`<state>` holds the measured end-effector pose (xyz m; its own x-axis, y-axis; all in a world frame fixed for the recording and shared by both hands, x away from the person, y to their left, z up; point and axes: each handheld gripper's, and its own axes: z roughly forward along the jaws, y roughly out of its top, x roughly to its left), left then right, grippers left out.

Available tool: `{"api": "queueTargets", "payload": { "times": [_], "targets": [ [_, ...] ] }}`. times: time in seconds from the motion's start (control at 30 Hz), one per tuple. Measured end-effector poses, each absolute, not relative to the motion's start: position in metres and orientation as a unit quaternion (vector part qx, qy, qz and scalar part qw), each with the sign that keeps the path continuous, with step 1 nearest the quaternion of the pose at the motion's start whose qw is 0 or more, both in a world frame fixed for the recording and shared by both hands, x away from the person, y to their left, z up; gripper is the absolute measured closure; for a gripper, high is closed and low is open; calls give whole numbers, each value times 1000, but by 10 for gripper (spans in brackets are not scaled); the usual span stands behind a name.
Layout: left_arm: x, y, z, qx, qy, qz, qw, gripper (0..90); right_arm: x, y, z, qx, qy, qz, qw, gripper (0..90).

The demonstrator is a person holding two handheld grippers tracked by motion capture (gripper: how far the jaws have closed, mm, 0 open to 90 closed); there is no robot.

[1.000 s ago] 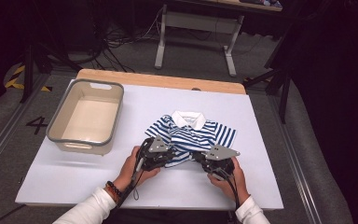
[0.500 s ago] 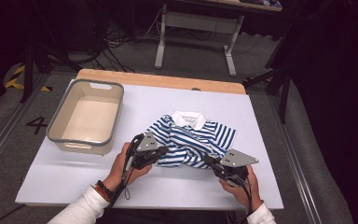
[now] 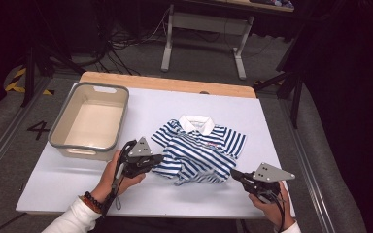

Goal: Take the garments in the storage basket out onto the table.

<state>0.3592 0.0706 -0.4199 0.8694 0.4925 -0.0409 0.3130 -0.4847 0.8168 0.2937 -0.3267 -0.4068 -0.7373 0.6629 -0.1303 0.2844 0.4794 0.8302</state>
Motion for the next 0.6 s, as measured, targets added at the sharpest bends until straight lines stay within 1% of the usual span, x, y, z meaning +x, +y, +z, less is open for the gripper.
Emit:
{"api": "queueTargets", "payload": {
  "times": [0.17, 0.27, 0.33, 0.43, 0.5, 0.6],
  "targets": [
    [355, 72, -426, 861, 233, 104, 439, 823, 294, -325, -411, 290, 835, 410, 226, 882],
    [349, 74, -425, 861, 229, 125, 436, 735, 294, -320, -413, 290, 836, 407, 225, 851],
    [346, 76, -424, 860, 225, 127, 440, 685, 294, -317, -415, 292, 837, 406, 222, 830],
    [340, 78, -425, 860, 219, 130, 443, 591, 295, -309, -421, 300, 840, 395, 220, 738],
    [337, 78, -428, 864, 208, 122, 443, 543, 296, -304, -427, 307, 842, 387, 215, 653],
    [332, 75, -437, 873, 201, 119, 428, 478, 297, -297, -437, 315, 851, 360, 216, 580]
  ]
}}
